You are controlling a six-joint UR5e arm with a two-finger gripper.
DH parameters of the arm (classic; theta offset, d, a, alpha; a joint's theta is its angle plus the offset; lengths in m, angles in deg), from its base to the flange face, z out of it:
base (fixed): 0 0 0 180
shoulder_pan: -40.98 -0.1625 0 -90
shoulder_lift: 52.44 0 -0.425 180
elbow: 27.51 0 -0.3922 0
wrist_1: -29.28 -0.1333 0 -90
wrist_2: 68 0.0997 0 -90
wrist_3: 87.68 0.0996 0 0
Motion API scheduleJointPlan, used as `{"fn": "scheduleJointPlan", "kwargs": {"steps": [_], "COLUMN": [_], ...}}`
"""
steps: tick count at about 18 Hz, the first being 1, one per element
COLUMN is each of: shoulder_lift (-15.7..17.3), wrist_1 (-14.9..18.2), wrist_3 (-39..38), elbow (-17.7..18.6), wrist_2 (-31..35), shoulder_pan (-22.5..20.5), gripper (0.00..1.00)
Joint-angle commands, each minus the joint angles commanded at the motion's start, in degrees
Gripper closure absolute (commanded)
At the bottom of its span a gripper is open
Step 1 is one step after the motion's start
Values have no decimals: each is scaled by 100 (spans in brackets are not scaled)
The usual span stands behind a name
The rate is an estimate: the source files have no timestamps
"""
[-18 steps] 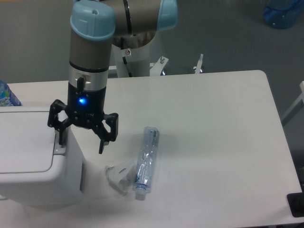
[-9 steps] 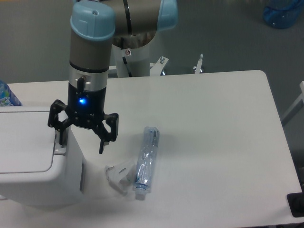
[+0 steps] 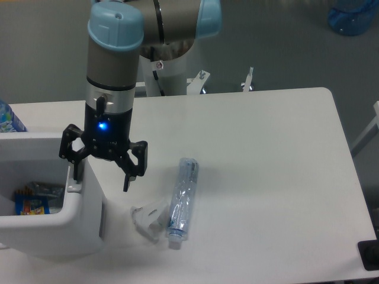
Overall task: Open the trash can
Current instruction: 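Hold the gripper above the lid as it swings open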
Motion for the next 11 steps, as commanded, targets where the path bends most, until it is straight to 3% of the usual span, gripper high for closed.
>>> {"fn": "scheduleJointPlan", "kwargs": {"steps": [4,7,11], "shoulder_lift": [-97,-97,-97], "wrist_1": [-44,61,70], "wrist_3": [70,762,1266], "elbow": [-317,-256,-238], "wrist_2": [437,1299,1582], "shoulder_pan": [0,-9,-158], "gripper": [0,0,0]}}
